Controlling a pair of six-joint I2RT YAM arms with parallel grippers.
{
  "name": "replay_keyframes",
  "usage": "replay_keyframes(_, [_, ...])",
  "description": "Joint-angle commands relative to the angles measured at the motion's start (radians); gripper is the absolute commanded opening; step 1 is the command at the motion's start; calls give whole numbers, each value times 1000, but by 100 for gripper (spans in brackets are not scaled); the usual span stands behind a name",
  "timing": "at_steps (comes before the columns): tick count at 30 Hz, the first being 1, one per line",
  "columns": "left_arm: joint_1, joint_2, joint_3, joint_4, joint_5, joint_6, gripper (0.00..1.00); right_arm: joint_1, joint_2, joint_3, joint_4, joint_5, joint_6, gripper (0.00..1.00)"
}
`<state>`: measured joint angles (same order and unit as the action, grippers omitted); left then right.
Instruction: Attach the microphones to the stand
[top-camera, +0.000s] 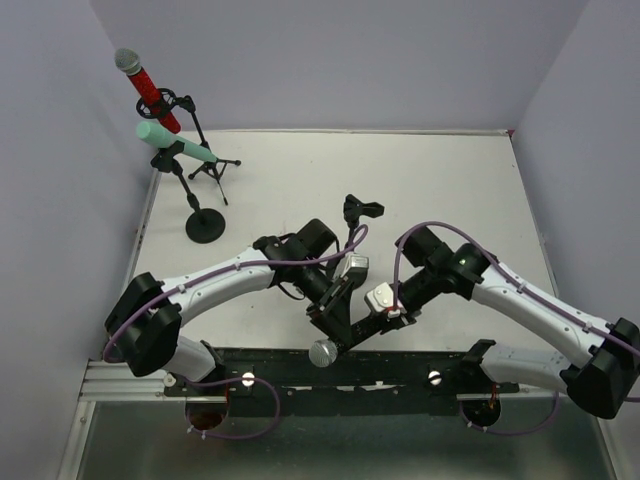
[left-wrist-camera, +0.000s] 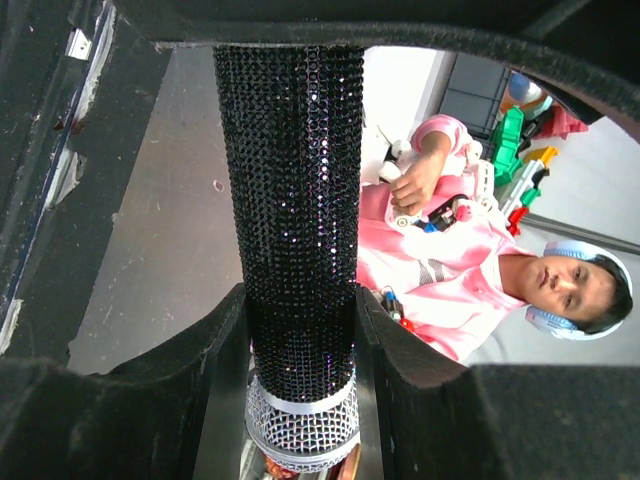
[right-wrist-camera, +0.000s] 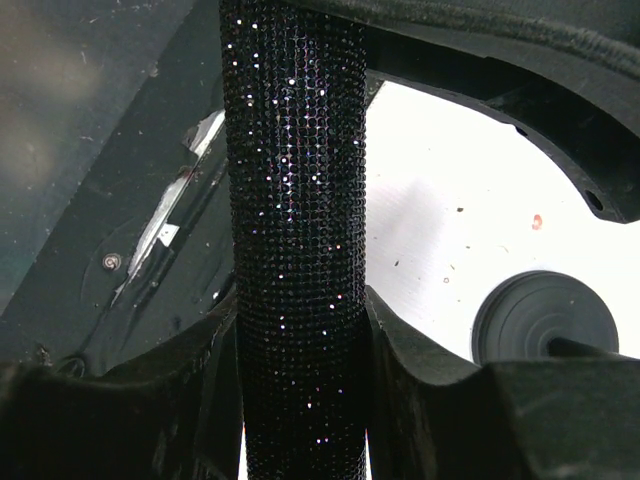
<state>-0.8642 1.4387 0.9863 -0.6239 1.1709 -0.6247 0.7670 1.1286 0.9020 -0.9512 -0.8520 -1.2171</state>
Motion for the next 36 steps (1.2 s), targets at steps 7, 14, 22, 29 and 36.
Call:
replay_keyframes(7, [42, -196, 126, -146, -114, 74, 66, 8, -125, -14, -54, -42, 103, 14])
replay_keyframes(14, [122, -331, 199, -281, -289, 247, 70, -37, -177, 20, -93, -79, 151, 13])
replay_keyframes(22, [131, -634, 122, -53, -719, 584, 98, -193, -175, 174, -70, -174, 332, 13])
replay_keyframes(29, [137, -876, -162, 379, -852, 776, 98, -273, -37, 446, -57, -245, 526, 13])
replay_keyframes(36, [140, -827, -340, 752, -757, 856, 98, -389, 25, 548, 135, -282, 821, 13])
